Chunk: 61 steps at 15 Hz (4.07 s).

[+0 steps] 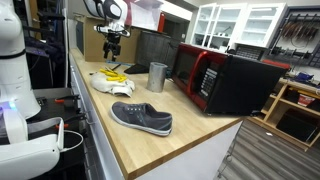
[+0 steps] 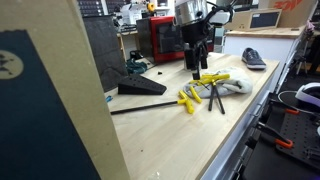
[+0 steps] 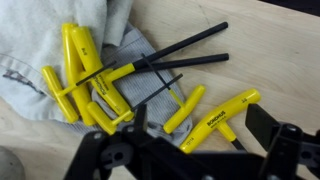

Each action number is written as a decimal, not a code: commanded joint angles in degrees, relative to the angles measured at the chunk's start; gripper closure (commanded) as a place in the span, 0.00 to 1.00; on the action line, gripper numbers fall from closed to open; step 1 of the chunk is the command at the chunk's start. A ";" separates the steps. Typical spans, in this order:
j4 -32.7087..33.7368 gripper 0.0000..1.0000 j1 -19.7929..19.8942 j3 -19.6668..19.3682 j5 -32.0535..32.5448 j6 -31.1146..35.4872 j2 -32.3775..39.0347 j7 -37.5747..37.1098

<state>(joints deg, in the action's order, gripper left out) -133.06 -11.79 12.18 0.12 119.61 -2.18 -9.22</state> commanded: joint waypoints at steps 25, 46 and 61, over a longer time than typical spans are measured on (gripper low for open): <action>-3.03 0.00 -0.48 0.08 11.96 -0.35 5.23 4.22; 3.97 0.47 -0.96 0.63 12.51 -0.62 12.16 18.38; 3.87 0.99 -1.48 0.86 12.40 0.72 11.58 17.28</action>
<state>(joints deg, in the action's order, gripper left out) -129.58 -13.15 12.93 12.51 119.68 9.91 7.78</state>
